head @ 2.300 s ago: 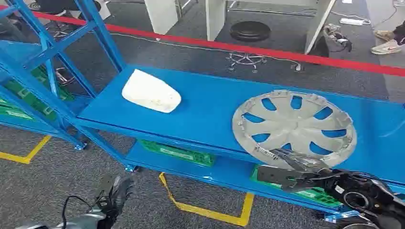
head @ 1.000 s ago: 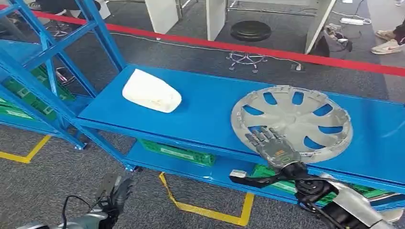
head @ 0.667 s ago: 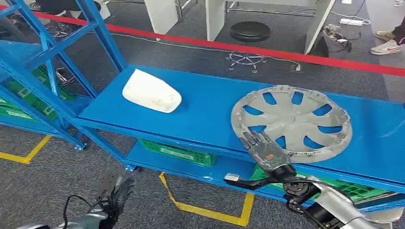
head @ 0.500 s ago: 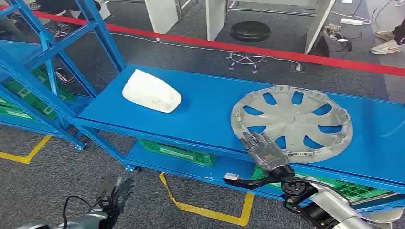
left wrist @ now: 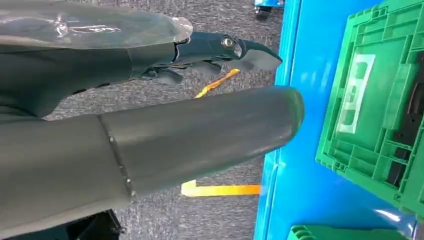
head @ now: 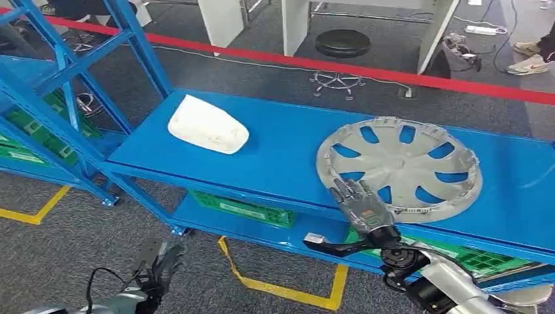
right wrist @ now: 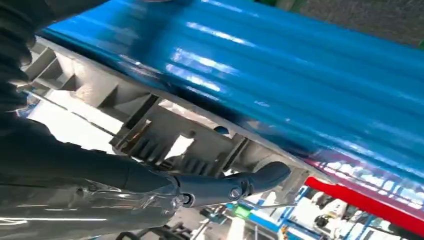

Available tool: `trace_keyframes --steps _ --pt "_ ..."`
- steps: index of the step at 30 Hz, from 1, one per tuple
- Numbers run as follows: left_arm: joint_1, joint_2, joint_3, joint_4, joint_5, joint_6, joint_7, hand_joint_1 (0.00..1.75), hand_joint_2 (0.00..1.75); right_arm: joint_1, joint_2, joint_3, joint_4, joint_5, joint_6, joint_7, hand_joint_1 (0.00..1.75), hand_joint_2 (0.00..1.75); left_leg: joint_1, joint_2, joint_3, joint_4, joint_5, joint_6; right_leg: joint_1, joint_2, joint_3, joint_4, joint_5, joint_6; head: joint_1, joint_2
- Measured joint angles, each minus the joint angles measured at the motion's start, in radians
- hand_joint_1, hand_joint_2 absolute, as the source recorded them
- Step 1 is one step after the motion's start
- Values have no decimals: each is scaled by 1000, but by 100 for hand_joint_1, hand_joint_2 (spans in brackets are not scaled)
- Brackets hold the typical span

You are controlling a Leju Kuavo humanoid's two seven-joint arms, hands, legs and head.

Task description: Take the parts from the cabinet and place them on the table.

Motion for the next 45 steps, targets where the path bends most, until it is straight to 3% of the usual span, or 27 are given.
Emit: trace_keyframes --steps 8,16,34,45 --pt "6 2 0 0 -5 2 -3 0 0 31 -10 -55 -113 13 35 20 0 175 0 0 -5 0 1 -1 0 0 -6 0 2 0 1 0" --pt "9 3 1 0 -7 9 -6 0 0 28 -27 -107 -229 27 2 61 0 175 -1 1 -8 0 3 -1 -1 1 -9 -1 5 0 0 0" --pt "17 3 1 0 -12 9 -8 0 0 27 -92 -250 -457 34 35 113 0 175 -1 1 -5 0 4 -1 0 1 -6 -1 5 0 1 0" --pt "18 4 1 0 -9 7 -6 0 0 66 -109 -302 -530 -159 91 113 0 175 -1 1 -5 0 4 -1 0 1 -6 -1 5 0 0 0"
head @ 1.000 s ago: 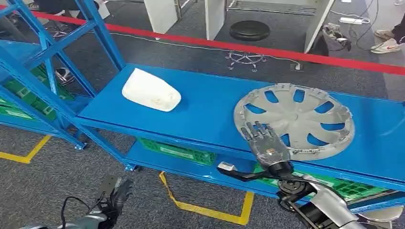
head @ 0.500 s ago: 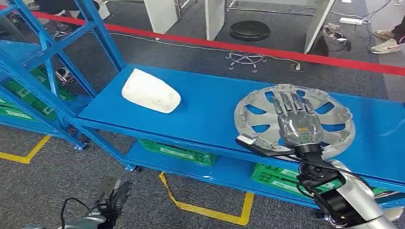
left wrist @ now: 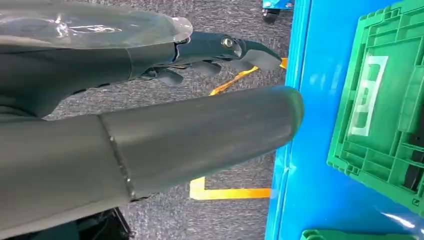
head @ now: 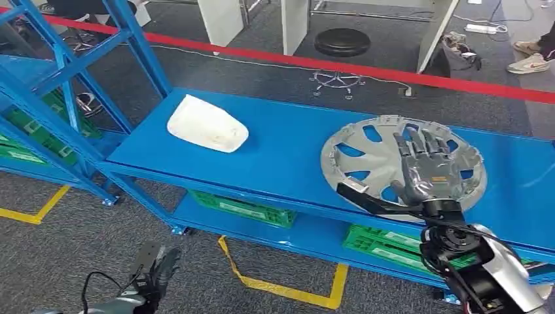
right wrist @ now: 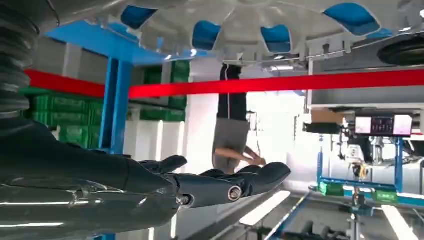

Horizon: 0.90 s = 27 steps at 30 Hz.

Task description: Take the parts from the cabinet and place them on the table.

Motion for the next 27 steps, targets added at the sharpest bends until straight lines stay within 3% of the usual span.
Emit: trace_keyframes --steps 3,5,9,11,15,19,27 --pt "1 0 0 0 3 -7 0 0 0 9 0 -20 -20 -215 26 -19 0 175 0 0 0 0 0 0 0 0 0 0 0 0 0 0" --pt "3 2 1 0 5 -13 -3 0 0 17 -8 -37 -48 -515 51 -17 0 175 0 0 0 0 0 0 0 0 0 0 0 0 0 0" --pt "10 8 2 0 11 -27 -3 0 0 5 -69 -53 -120 -839 92 63 0 175 0 0 0 0 0 0 0 0 0 0 0 0 0 0" --pt "13 11 3 0 14 -31 -3 0 0 -8 -112 -58 -153 -941 108 97 0 175 0 0 0 0 0 0 0 0 0 -1 0 0 0 0" --pt "17 18 3 0 18 -36 -3 0 0 -38 -219 -60 -220 -1051 153 176 0 175 -1 0 0 1 -1 1 -1 0 0 -1 0 0 0 0" --pt "15 18 6 0 18 -39 -2 0 0 -55 -305 -54 -270 -1084 174 215 0 175 -1 0 -1 1 -1 1 -1 -1 0 -1 0 0 0 0" --pt "10 18 8 0 18 -41 0 0 0 -74 -399 -27 -310 -1112 182 241 0 175 0 0 -1 0 -1 1 0 0 1 -1 0 0 0 0"
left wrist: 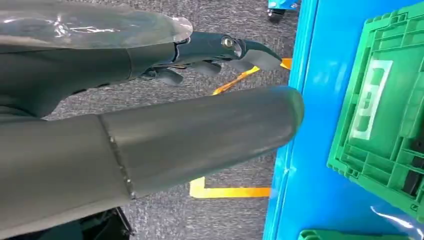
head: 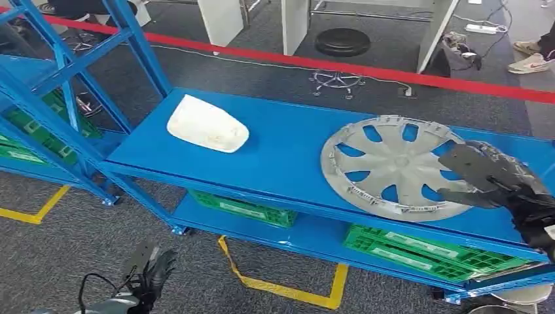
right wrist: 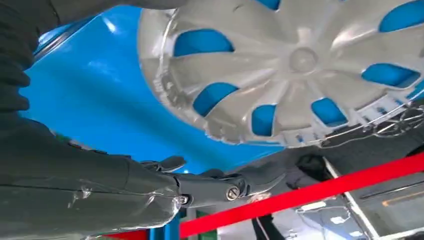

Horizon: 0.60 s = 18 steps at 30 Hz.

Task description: Take the parts from the cabinet and place them on the table.

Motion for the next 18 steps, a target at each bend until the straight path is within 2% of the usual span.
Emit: trace_keyframes --steps 7,12,15,18 --pt "-2 1 0 0 3 -10 0 0 0 -35 -28 47 21 -62 24 -15 0 175 0 -1 -1 0 0 0 0 -1 0 0 0 0 0 0" --pt "-8 1 0 0 0 -10 4 0 0 -71 -30 98 76 -102 41 -67 0 175 0 -1 -1 0 0 0 0 -1 0 0 0 0 0 0" --pt "-12 1 0 0 -9 -10 14 0 0 -89 -29 133 122 -74 39 -106 0 175 0 -2 -2 0 0 0 0 -2 0 0 0 0 0 0" --pt "-22 -3 0 -1 -26 -9 32 0 0 -99 -2 160 186 -13 27 -157 0 175 0 -2 -2 0 0 0 0 -2 0 0 0 0 0 0"
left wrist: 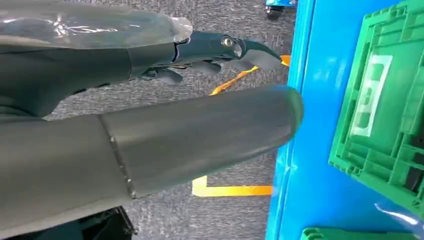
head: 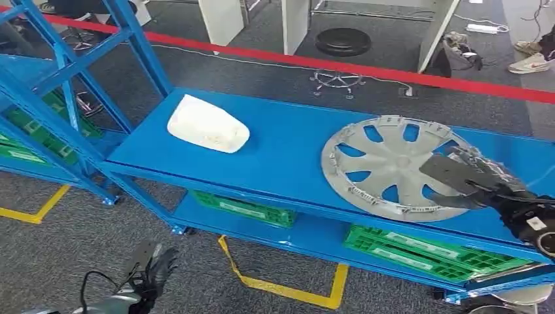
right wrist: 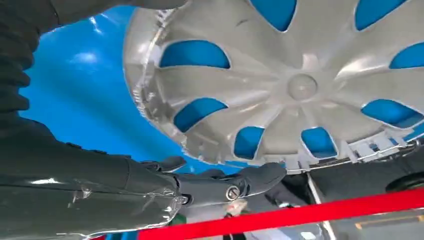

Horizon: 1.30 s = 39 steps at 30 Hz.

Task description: Take the parts from the cabinet and place them on the table.

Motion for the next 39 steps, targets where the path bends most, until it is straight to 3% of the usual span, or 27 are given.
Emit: trace_keyframes --steps 3,12,21,28,39 --pt "-15 -7 0 0 -10 3 11 0 0 1 36 26 83 50 -3 -43 0 175 0 -2 -1 0 0 0 0 -2 0 0 0 0 0 0" --pt "-24 -15 0 0 -13 4 17 0 0 -1 96 62 213 73 -2 -58 0 175 0 -1 0 0 0 0 0 -1 -1 0 0 0 0 0" --pt "-24 -16 0 0 -8 8 19 0 0 -17 183 83 343 107 16 -135 0 175 0 -1 0 0 0 0 0 -1 0 0 0 0 0 0" --pt "-23 -16 0 0 -5 11 18 0 0 -33 246 97 418 115 15 -164 0 175 0 -1 0 0 0 0 0 -1 -1 0 0 0 0 0" --pt "-22 -16 0 0 -1 11 16 0 0 -57 304 111 497 123 3 -186 0 175 0 -1 0 0 0 0 0 -1 -1 0 0 0 0 0"
